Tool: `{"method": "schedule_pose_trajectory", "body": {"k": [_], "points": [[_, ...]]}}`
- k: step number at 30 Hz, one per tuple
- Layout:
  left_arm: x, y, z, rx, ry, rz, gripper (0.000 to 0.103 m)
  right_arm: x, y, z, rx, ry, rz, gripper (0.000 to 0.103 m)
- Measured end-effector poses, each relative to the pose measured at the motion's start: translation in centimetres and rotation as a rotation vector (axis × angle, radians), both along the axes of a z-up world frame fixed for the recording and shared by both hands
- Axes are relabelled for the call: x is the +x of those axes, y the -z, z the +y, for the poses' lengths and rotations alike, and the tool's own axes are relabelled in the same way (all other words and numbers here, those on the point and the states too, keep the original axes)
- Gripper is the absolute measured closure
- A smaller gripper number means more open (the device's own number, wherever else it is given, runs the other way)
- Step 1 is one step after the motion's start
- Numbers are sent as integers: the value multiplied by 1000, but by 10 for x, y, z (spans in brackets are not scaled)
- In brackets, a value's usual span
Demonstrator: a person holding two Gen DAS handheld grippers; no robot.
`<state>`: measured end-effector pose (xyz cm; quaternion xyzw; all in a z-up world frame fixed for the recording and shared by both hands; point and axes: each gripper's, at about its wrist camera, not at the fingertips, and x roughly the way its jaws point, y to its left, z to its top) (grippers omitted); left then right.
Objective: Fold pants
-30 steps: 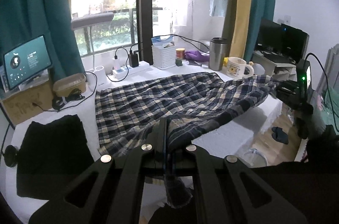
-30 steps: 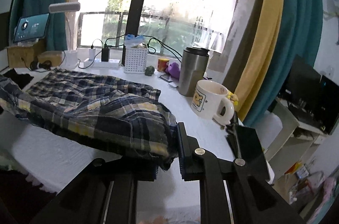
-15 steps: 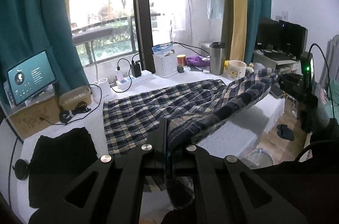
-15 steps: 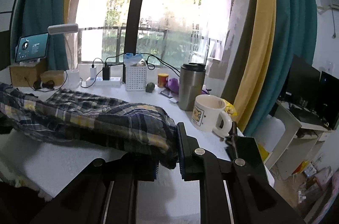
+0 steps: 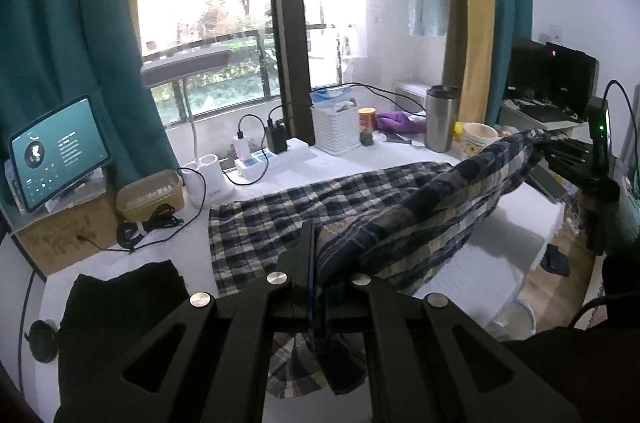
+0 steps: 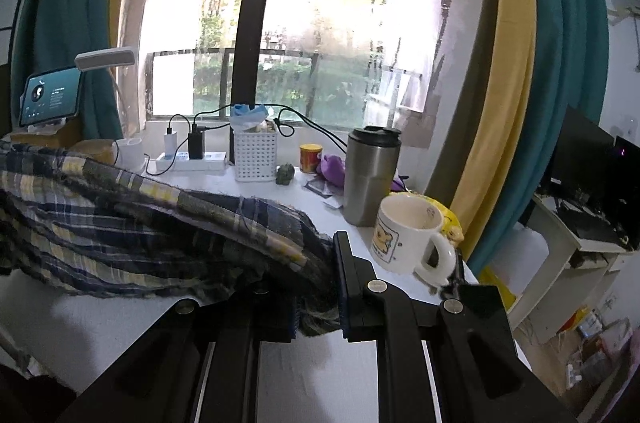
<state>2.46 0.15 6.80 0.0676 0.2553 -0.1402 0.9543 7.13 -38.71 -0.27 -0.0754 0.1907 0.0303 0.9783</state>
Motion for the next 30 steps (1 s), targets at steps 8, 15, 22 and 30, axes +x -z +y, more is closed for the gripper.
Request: {"method": "schedule_pose_trajectory", "body": {"k": [8,15,22,30], "points": [[38,-2,9,-2,-10,12,101,38,-6,5,-6,-5,18,88],[73,-1,13,11,-15,14,101,75,-6,10,-5,-8,43,88],[114,11,23,0,-34,56,101,111,-1,17,-8,-18,75,88],[160,32,34,7,-47,105,101,155,12,27,-11,-29,133,88]]}}
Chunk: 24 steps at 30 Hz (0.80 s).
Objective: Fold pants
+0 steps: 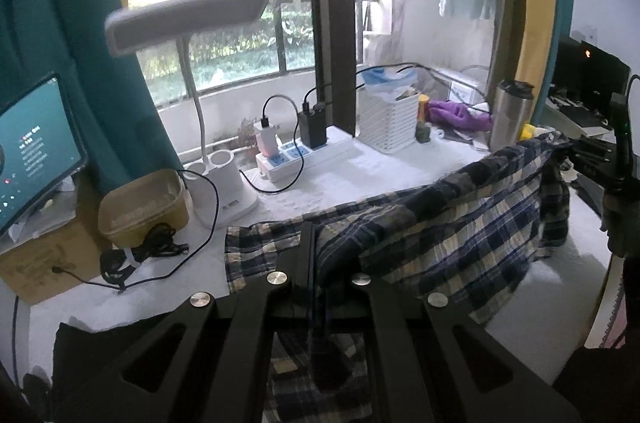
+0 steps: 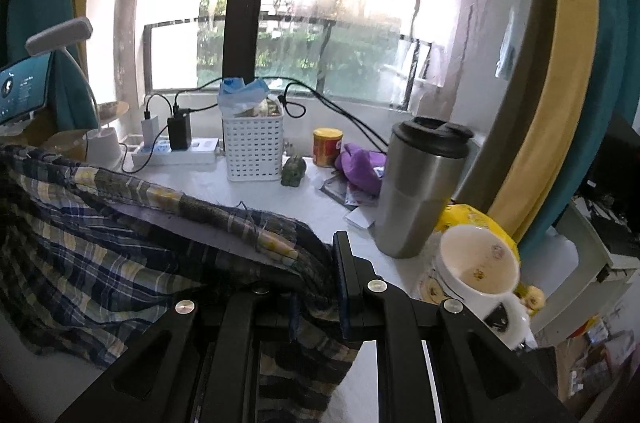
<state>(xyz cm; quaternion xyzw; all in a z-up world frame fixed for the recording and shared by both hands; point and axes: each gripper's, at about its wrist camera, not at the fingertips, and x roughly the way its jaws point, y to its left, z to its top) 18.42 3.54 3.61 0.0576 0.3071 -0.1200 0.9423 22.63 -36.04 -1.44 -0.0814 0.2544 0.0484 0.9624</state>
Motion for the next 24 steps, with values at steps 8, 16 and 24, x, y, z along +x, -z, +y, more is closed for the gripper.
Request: {"method": "schedule_pose_trajectory", "body": {"k": [8,16,24], "points": [[49,33,17,-3,-27,71,101,43,17,15,-9,-19,62,88],[101,72,33,-12,-71,151,97,87,45,26,-28,-22,154,88],[135,104,43,-3,-94,220,95,111,68,35,-32,-11,222,88]]}}
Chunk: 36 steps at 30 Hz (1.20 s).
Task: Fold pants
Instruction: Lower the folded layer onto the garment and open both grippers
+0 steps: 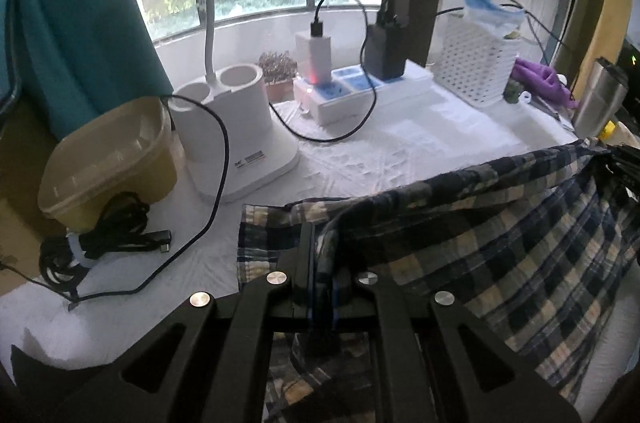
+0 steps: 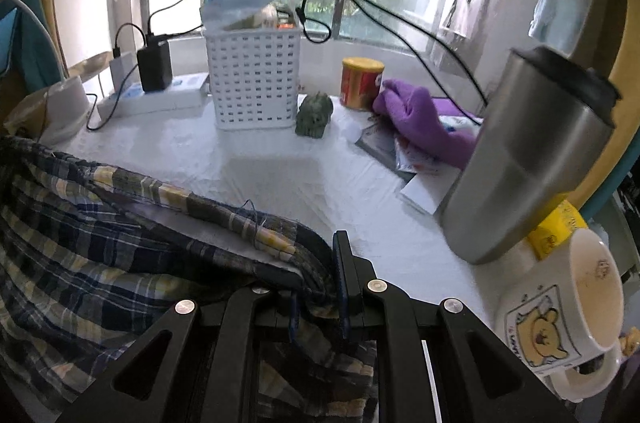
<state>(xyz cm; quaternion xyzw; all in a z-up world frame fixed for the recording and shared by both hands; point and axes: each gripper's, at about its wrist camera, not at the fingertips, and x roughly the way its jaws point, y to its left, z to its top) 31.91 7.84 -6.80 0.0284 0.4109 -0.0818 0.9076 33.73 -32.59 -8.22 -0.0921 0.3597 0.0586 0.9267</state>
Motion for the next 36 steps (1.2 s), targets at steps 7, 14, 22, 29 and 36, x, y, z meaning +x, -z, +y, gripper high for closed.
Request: {"method": "schedule_pose_trajectory", "body": {"k": [7,14,22,29,36], "points": [[13,15,18,3,-59,34,82,10,9,6,-19,11,30,88],[14,9,48,13,-172,15,82,13,9,7,-38,23,43,88],[-14,-6,62,-30,-187,14,67,2,-7,8,-53,30,26,79],[-51,-8,63,-87,-171,28,58,-20,-27,-1,-40,43,-24,2],[-86,-6,47,-101,-132,38,58,-44,-37,-8,-32,60,-41,2]]}}
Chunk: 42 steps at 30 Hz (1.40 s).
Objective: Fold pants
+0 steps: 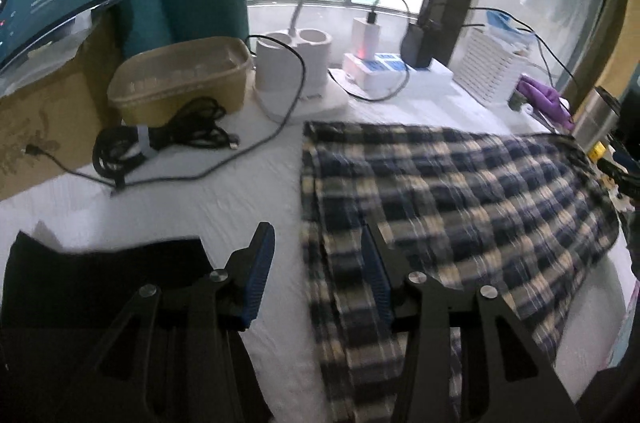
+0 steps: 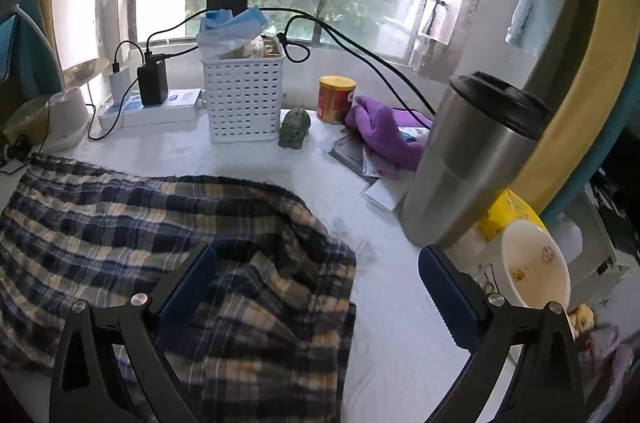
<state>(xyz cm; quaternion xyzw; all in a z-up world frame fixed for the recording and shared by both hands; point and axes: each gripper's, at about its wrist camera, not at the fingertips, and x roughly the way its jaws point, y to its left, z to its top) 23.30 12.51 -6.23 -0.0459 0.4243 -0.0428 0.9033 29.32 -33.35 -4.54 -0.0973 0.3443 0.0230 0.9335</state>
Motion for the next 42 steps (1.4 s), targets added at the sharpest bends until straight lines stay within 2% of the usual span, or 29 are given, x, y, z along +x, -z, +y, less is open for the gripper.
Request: {"method": "schedule_pose_trajectory", "body": {"k": [13,14,17,25,28,31,34,37,42], "points": [[-50,11,-14,-26,-3,-1,58,-64,1,-22,22,41,-3,2],[-54,12,-14,-30,-2,2,57,-69,3,-24,24,45,0,2],[-65,16,-14,-38,-1,5,42,-80,12,-29,41,53,18,2],[-93,27,-27,-36,28,31,39,-97,30,-47,97,88,44,2],[-97,31,-33,-25,34,38,30,-102,29,-63,113,124,33,2],[-100,35,-38,-7,24,46,29,-104,30,-71,119,125,40,2],[-99,40,-38,-24,-5,67,29,-103,38,-72,155,105,58,10],[-98,45,-35,3,-76,90,29,-98,48,-69,187,77,85,13],[-101,45,-35,-2,-92,78,30,-88,54,-63,245,25,106,23]]}}
